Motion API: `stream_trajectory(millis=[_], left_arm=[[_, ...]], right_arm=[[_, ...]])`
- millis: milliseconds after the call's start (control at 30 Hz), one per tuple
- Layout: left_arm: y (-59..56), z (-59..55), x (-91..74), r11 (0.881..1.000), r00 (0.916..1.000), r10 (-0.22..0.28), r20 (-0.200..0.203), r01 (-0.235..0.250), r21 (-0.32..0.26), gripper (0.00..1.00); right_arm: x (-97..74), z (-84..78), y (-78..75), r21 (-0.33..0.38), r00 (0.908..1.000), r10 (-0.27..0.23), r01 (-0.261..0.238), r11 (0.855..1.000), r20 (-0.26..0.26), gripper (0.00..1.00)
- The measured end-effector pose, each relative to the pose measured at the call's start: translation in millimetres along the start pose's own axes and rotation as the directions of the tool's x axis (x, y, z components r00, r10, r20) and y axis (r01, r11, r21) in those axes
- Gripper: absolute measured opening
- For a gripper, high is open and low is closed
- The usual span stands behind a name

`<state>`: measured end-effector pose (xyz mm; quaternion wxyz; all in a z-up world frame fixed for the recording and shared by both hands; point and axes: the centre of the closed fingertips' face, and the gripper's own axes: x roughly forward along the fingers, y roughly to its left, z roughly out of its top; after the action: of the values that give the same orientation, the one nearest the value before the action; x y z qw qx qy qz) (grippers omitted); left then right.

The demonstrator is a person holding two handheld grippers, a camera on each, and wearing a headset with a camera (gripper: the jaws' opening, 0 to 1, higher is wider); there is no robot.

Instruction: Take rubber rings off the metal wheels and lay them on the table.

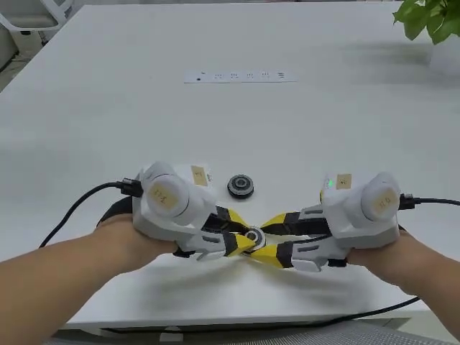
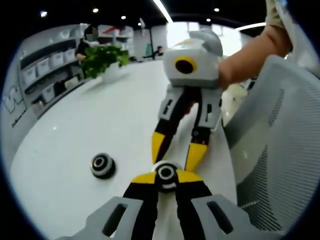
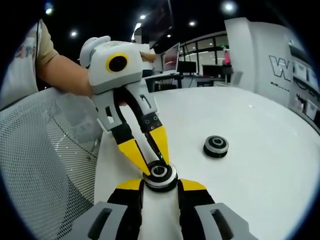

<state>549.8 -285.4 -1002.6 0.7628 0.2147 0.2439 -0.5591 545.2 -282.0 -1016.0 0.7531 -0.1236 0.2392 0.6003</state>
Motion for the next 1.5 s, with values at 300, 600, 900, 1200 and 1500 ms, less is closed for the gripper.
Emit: stream_trajectory(millis=[300, 600, 900, 1200, 1500], left_arm=[[0.5, 0.5, 0.8, 1.000, 1.0000, 0.002, 0.005, -0.002, -0.007, 0.13], [1.1, 0.4, 1.1, 1.000, 1.0000, 0.001, 0.007, -0.001, -0.013, 0.13], [1.4, -0.1, 0.8, 1.000, 1.0000, 0.003, 0.008, -0.003, -0.019, 0.12], [1.1, 0.1, 0.4, 1.000, 0.9999, 0.004, 0.009, -0.004, -0.022, 0.12], [1.0, 0.1, 0.1, 1.000, 0.9999, 0.004, 0.011, -0.004, -0.021, 0.12]], right_arm=[[-1.5, -0.6, -0.9, 0.012, 1.0000, -0.003, 0.003, 1.000, 0.007, 0.24], [-4.2, -1.7, -1.2, 0.014, 1.0000, 0.002, -0.002, 1.000, 0.007, 0.21], [-6.4, -1.9, -0.2, 0.001, 1.0000, 0.009, -0.009, 1.000, 0.001, 0.18], [-7.4, -2.9, -0.2, -0.017, 0.9999, 0.011, -0.011, 1.000, 0.009, 0.16], [-10.3, -3.9, -3.6, -0.016, 0.9999, -0.010, 0.010, 1.000, 0.014, 0.21]])
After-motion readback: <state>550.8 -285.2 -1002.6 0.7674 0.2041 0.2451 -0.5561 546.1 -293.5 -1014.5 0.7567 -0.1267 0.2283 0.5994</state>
